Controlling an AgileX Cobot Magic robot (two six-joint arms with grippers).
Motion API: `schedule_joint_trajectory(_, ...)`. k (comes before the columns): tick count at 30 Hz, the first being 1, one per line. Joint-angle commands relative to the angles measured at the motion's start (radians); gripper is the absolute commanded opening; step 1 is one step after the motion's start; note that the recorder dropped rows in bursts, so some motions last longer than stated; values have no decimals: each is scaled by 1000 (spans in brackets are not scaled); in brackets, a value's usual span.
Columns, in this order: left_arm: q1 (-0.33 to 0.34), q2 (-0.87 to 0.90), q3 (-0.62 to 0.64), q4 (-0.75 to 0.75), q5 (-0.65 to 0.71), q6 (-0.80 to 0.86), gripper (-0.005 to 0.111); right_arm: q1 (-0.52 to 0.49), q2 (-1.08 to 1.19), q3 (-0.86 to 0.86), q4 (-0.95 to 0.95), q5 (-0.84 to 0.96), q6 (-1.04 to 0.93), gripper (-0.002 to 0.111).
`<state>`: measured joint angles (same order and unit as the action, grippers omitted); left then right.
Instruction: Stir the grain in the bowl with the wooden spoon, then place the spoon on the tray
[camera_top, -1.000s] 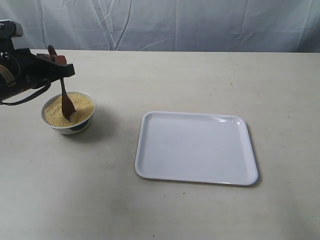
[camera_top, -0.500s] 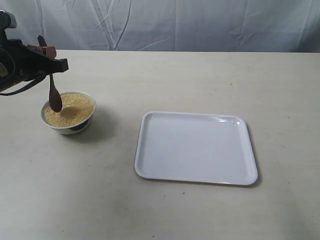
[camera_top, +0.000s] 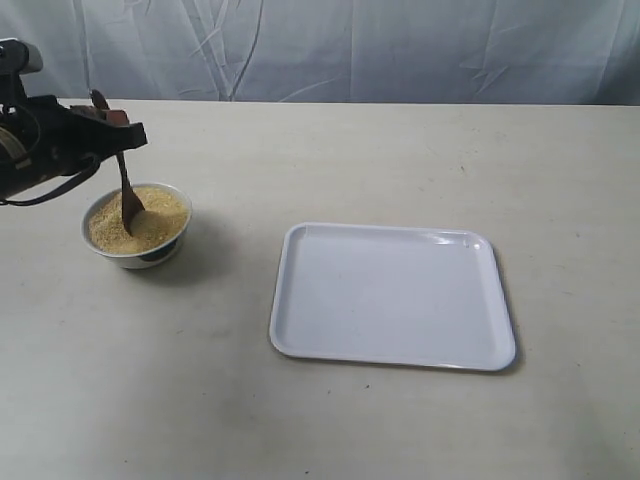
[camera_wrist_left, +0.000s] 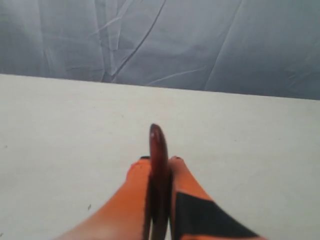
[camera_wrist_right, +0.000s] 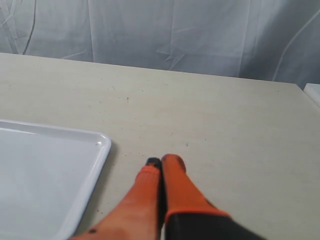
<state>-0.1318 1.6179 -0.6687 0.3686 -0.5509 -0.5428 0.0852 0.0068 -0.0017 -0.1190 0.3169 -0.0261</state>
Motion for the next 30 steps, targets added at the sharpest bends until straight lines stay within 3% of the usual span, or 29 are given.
schedule_joint_trajectory(1,0,-55,-8,-21,-28,8,0,-4,-7,2,0,-12,0,0)
schedule_joint_trajectory(6,0,-75,-19,-21,-43,6,0,-4,-7,2,0,-12,0,0)
schedule_joint_trajectory(10,0,-64,-19,17,-27,-107,0,-4,-7,2,0,-12,0,0)
schedule_joint_trajectory(30,20,28,-20,-19,94,-55,0,-4,-7,2,0,-12,0,0)
